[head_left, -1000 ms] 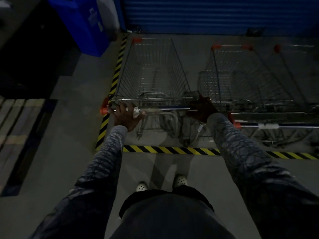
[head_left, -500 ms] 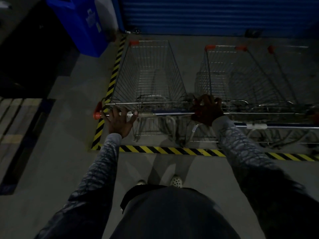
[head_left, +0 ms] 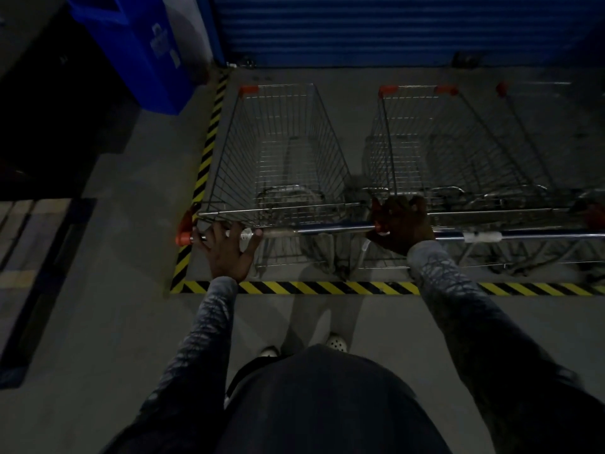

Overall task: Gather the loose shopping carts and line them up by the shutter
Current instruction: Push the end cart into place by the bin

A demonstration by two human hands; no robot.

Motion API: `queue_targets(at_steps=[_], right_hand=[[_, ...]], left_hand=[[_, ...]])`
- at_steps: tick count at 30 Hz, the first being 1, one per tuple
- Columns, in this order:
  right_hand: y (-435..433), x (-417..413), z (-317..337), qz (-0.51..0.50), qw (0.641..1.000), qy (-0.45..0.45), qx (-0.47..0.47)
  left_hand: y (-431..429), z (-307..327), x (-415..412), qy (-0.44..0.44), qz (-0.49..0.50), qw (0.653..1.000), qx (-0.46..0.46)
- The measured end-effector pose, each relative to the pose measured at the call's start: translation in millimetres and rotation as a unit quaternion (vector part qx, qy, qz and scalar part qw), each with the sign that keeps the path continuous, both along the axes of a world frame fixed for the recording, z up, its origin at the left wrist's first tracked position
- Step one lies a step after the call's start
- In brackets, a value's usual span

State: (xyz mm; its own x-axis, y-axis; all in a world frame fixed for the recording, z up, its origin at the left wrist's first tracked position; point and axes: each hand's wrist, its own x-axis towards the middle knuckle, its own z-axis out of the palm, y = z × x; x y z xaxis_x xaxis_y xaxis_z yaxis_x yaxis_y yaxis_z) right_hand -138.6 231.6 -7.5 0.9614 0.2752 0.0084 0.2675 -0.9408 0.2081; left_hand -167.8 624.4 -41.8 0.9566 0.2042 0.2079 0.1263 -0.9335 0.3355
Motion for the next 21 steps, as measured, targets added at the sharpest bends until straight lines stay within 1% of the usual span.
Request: queue_targets(at_steps=[4,8,13,15,18,21], right_hand=[[-3.9,-5.2,-4.2,0.009,1.0,-0.012,-0.006],[-11.2,-9.4,-12.7,0.042,0.999,-0.028,0.014],[-15.4,-16.2,-22.5,0.061,0.994,-0.055,0.072],[-15.8,-19.1,-22.9,0.065,0.993,-0.061,0.075],[-14.0,-21.3,-22.6,0.046,0.995,-0.06,0.061],[-9.0,-22.9,-23.0,0.008,0.997,-0.036,0.062]], left_hand=[[-1.3,-0.5,-2.3,-0.018,0.001,1.0,0.002],[-2.7,-0.7,-8.9,-0.056,-0.006,0.998,-0.007],[-1.4,-3.8,-17.9,-0.076,-0.018,0.997,0.004],[-2.7,-6.2,-20.4,-0.083,-0.017,0.996,0.016],[-4.2,-11.7,-21.0,-0.099,-0.008,0.995,0.024],[-10.9,-12.2,-15.4,-0.098,0.052,0.994,0.013]])
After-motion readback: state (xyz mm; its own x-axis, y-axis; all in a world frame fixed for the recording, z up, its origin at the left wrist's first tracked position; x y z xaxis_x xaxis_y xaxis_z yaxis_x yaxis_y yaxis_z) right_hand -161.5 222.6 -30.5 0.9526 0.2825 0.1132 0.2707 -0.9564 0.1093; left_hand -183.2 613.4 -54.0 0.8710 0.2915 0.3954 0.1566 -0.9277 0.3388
